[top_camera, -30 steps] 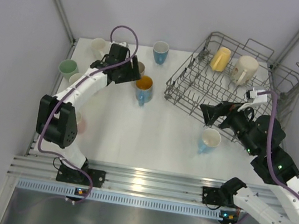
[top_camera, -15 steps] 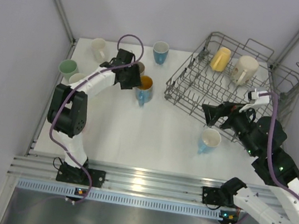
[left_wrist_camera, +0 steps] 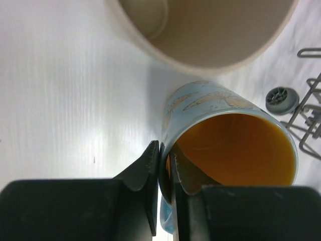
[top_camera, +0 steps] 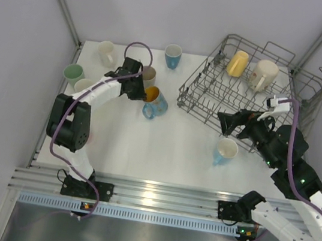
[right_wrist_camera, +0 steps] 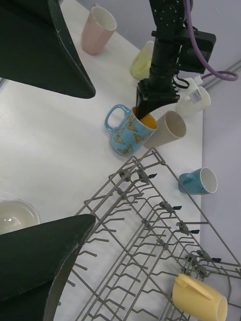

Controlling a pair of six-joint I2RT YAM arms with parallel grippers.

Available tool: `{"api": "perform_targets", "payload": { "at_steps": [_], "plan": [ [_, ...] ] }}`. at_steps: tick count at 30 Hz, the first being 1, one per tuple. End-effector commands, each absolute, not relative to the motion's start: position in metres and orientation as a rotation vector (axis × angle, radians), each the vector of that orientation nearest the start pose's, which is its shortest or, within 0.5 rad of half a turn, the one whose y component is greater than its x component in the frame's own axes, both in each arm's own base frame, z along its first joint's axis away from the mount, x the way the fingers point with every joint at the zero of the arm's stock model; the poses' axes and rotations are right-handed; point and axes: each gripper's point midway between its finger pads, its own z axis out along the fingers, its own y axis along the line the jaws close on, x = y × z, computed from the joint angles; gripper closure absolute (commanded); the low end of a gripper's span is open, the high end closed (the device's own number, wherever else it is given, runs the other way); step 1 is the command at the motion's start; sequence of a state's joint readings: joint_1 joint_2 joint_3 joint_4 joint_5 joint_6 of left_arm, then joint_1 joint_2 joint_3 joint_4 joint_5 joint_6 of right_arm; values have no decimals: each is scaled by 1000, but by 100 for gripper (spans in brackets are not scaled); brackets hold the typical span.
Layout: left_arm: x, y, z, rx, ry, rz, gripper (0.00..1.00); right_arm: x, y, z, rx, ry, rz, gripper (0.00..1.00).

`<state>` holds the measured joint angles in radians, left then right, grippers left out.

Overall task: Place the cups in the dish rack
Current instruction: Grab a cup with the left arm, then pass the cup from the left arm to the right

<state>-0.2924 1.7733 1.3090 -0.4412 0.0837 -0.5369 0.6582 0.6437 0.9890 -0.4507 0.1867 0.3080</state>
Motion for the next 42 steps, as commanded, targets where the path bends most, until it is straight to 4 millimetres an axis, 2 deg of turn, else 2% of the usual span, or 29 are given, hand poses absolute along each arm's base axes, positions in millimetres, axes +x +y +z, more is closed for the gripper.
{"api": "perform_targets", "payload": {
  "at_steps": [1, 3, 9, 11, 13, 14, 17, 18, 19, 20, 21, 22, 23, 25, 26, 27, 29, 30, 32, 34, 42],
  "plan": [
    [402, -167, 139, -249, 2431, -535, 100, 219, 151, 350, -160, 1688, 604, 1],
    [395, -168, 147, -260, 2420, -568, 100, 219, 157, 350, -167, 1681, 637, 1],
    [380, -186, 201, -240, 2317, -772, 100, 216, 188, 340, -247, 1715, 775, 1],
    [376, -196, 230, -198, 2242, -869, 100, 215, 195, 338, -261, 1717, 809, 1],
    [372, -203, 249, -188, 2189, -956, 100, 214, 201, 340, -265, 1702, 852, 1],
    [370, -210, 272, -149, 2116, -1033, 100, 213, 203, 340, -271, 1696, 868, 1],
    [368, -218, 311, -147, 1989, -1176, 100, 207, 214, 346, -297, 1646, 952, 1],
    [360, -224, 326, -152, 1954, -1268, 100, 202, 218, 349, -305, 1625, 1002, 1],
    [356, -228, 335, -143, 1923, -1323, 100, 200, 222, 345, -308, 1623, 1027, 1],
    [355, -232, 351, -154, 1848, -1407, 100, 199, 225, 356, -309, 1563, 1065, 1],
    [346, -236, 362, -131, 1820, -1472, 100, 195, 230, 358, -307, 1555, 1117, 1],
    [342, -238, 367, -132, 1800, -1517, 100, 195, 233, 350, -308, 1569, 1134, 1],
    [339, -239, 379, -142, 1740, -1586, 100, 192, 237, 364, -310, 1502, 1190, 1],
    [329, -242, 390, -123, 1697, -1661, 100, 194, 245, 358, -312, 1503, 1228, 1],
    [326, -242, 389, -155, 1696, -1701, 100, 192, 249, 365, -317, 1473, 1267, 1],
    [321, -241, 398, -145, 1651, -1715, 100, 195, 252, 363, -315, 1472, 1280, 1],
    [315, -242, 397, -173, 1645, -1747, 100, 196, 256, 362, -305, 1462, 1310, 1],
    [309, -240, 408, -154, 1589, -1760, 100, 198, 259, 366, -306, 1429, 1321, 1],
    [303, -241, 407, -186, 1568, -1813, 100, 199, 262, 370, -309, 1397, 1343, 1],
    [296, -240, 419, -188, 1506, -1853, 100, 205, 267, 370, -302, 1385, 1354, 1],
    [276, -243, 443, -123, 1358, -1934, 100, 214, 285, 383, -298, 1364, 1432, 0]
  ]
}}
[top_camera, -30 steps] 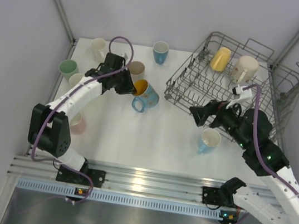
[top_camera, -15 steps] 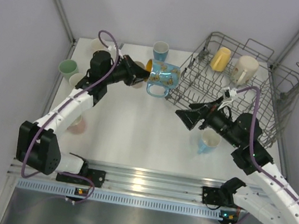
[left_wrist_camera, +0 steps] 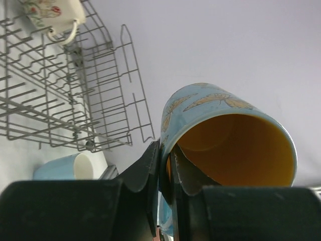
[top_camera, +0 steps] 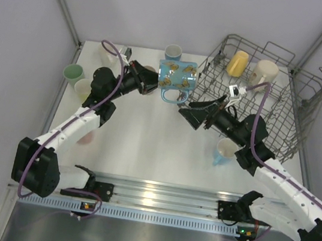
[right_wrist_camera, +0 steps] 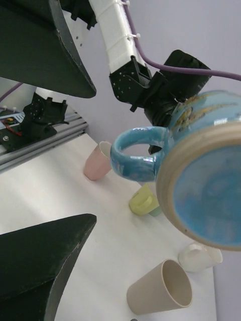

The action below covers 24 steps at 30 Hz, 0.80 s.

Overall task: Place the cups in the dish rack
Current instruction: Pass the cup from the left arm to the right

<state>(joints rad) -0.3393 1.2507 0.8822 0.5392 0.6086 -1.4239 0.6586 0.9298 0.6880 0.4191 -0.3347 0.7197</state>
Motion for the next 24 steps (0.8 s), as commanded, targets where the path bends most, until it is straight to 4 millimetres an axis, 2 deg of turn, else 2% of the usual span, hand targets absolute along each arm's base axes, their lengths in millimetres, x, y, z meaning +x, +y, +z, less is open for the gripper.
{"api": "perform_targets", "payload": {
  "at_steps": [1, 4, 5, 9, 14, 17, 22, 23, 24],
  "plan": [
    [273, -246, 444, -109, 1350, -1947, 100, 213, 287, 387, -298, 1350, 1445, 1],
    [269, -251, 439, -107, 1342, -1961, 100, 213, 291, 398, -296, 1306, 1472, 1],
    [266, -250, 444, -95, 1298, -1971, 100, 216, 295, 397, -293, 1312, 1477, 1],
    [255, -253, 446, -56, 1227, -2011, 100, 210, 306, 413, -311, 1256, 1528, 1],
    [245, -255, 445, -48, 1155, -2064, 100, 213, 318, 419, -292, 1238, 1567, 10],
    [242, -260, 442, -47, 1146, -2073, 100, 211, 328, 419, -294, 1228, 1591, 21],
    [238, -265, 436, -49, 1156, -2073, 100, 210, 327, 418, -265, 1210, 1582, 50],
    [237, -265, 435, -54, 1158, -2075, 100, 209, 324, 423, -254, 1192, 1578, 61],
    [238, -265, 433, -58, 1163, -2074, 100, 208, 323, 422, -255, 1186, 1577, 67]
  ]
}}
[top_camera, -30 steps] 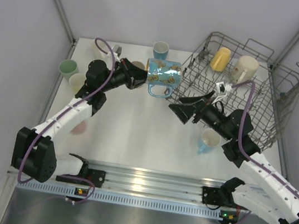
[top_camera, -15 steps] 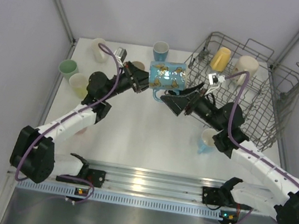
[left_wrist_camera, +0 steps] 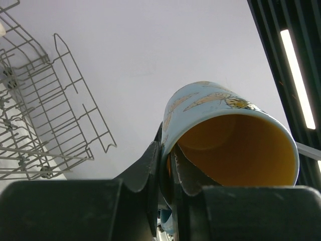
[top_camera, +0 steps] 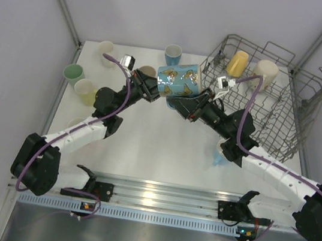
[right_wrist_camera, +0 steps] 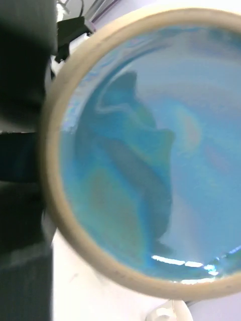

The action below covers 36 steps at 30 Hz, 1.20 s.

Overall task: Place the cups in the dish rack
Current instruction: Pass the cup from the left arm to the right

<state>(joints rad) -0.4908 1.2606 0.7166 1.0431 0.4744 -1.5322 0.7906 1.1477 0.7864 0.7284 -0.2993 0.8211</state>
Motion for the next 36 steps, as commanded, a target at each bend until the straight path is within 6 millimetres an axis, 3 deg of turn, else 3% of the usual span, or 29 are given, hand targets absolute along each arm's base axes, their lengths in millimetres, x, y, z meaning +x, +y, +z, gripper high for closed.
{"api": "perform_targets", "payload": {
  "at_steps": [1, 4, 8, 11, 12, 14, 15, 18, 21, 23, 25, 27, 28, 29, 30, 36],
  "plan": [
    [238, -265, 428, -65, 1173, -2072, 100, 207, 322, 425, -256, 1171, 1580, 72],
    [235, -265, 421, -66, 1187, -2067, 100, 201, 315, 430, -246, 1132, 1589, 100],
    [233, -264, 416, -53, 1194, -2044, 100, 204, 303, 428, -194, 1132, 1554, 100],
    [228, -262, 415, -29, 1190, -2011, 77, 203, 295, 437, -190, 1119, 1516, 100],
    [234, -266, 405, -35, 1243, -1968, 61, 203, 293, 439, -192, 1122, 1501, 100],
    [231, -264, 407, -12, 1265, -1918, 52, 202, 284, 452, -184, 1113, 1450, 100],
    [236, -265, 399, -15, 1307, -1860, 42, 205, 284, 444, -193, 1157, 1405, 100],
    [233, -258, 405, 0, 1297, -1772, 32, 205, 266, 450, -144, 1145, 1349, 100],
    [238, -252, 402, -19, 1331, -1682, 24, 208, 252, 444, -113, 1186, 1271, 100],
    [241, -252, 393, -37, 1389, -1643, 19, 211, 241, 453, -76, 1185, 1225, 100],
    [244, -252, 384, -37, 1435, -1592, 2, 217, 234, 449, -65, 1221, 1149, 100],
    [245, -249, 382, -18, 1453, -1534, 2, 219, 223, 458, -67, 1216, 1075, 100],
    [245, -247, 382, -13, 1464, -1506, 2, 228, 217, 447, -41, 1274, 1001, 100],
    [248, -245, 368, -33, 1542, -1460, 2, 229, 207, 459, -21, 1271, 954, 100],
    [249, -243, 373, 3, 1540, -1401, 2, 235, 199, 458, -20, 1291, 873, 100],
    [248, -218, 359, 78, 1687, -1108, 2, 275, 138, 452, 80, 1406, 366, 100]
  ]
}}
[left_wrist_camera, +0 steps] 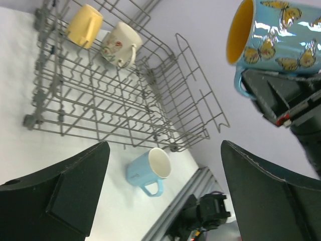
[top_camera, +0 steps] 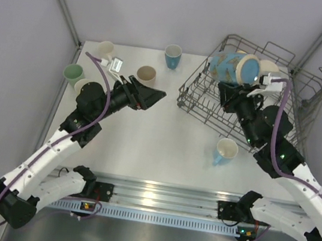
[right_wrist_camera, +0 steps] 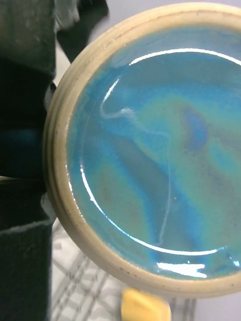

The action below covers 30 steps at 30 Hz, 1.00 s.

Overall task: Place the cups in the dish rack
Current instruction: Pass the cup from the left arm to the right, then place the cup upside down on the dish rack

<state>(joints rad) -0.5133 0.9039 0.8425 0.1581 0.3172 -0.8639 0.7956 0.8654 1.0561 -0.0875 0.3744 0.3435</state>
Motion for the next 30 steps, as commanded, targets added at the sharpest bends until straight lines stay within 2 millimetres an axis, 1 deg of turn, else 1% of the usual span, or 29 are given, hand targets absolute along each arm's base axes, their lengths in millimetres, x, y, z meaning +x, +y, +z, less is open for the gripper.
{"api": "perform_targets", "payload": {
  "at_steps": [1, 2, 3, 4, 6, 7, 8, 10, 11, 12, 13, 14, 15, 16, 17, 19, 20, 23, 24, 25, 27, 28, 30],
  "plan": [
    [247, -215, 359, 90, 1692, -1085, 2, 284, 131, 447, 102, 1423, 294, 100],
    [244, -212, 362, 123, 1686, -1051, 2, 291, 118, 451, 129, 1419, 237, 100],
    [244, -210, 360, 133, 1692, -1030, 2, 298, 110, 449, 133, 1435, 181, 100],
    [239, -206, 356, 140, 1713, -1007, 2, 311, 96, 451, 156, 1443, 136, 100],
    [237, -199, 355, 163, 1718, -958, 2, 327, 80, 449, 189, 1464, 110, 100],
    [237, -193, 346, 146, 1752, -913, 2, 342, 75, 440, 185, 1498, 88, 100],
    [235, -188, 347, 157, 1745, -886, 2, 351, 47, 443, 246, 1490, 26, 100],
    [235, -179, 342, 147, 1759, -829, 2, 365, 31, 437, 269, 1507, -17, 100],
    [233, -174, 337, 146, 1778, -802, 2, 378, 14, 431, 299, 1523, -61, 100],
    [233, -171, 335, 154, 1782, -773, 2, 383, 7, 428, 312, 1530, -72, 100],
    [232, -168, 333, 151, 1786, -756, 2, 396, 3, 418, 313, 1557, -78, 100],
    [233, -164, 325, 150, 1804, -725, 2, 401, -13, 416, 346, 1561, -102, 100],
    [231, -162, 323, 152, 1806, -715, 2, 407, -19, 411, 364, 1571, -99, 100],
    [231, -160, 320, 153, 1812, -704, 2, 416, -24, 399, 367, 1600, -105, 100],
    [231, -158, 314, 152, 1823, -688, 2, 420, -38, 393, 394, 1606, -124, 100],
    [230, -155, 305, 162, 1845, -661, 2, 429, -46, 380, 411, 1634, -124, 100],
    [231, -153, 299, 168, 1853, -643, 2, 430, -61, 375, 441, 1633, -146, 100],
    [232, -148, 289, 163, 1871, -604, 2, 440, -71, 356, 459, 1667, -155, 100],
    [231, -148, 289, 165, 1871, -605, 2, 443, -72, 351, 465, 1675, -151, 100],
    [231, -148, 288, 167, 1871, -605, 2, 449, -72, 341, 465, 1700, -139, 100],
    [230, -148, 285, 168, 1875, -604, 2, 454, -76, 332, 482, 1714, -120, 100],
    [230, -147, 285, 168, 1873, -602, 2, 460, -75, 324, 481, 1733, -105, 100],
    [230, -146, 283, 175, 1877, -595, 2, 464, -77, 317, 487, 1745, -94, 100]
  ]
}}
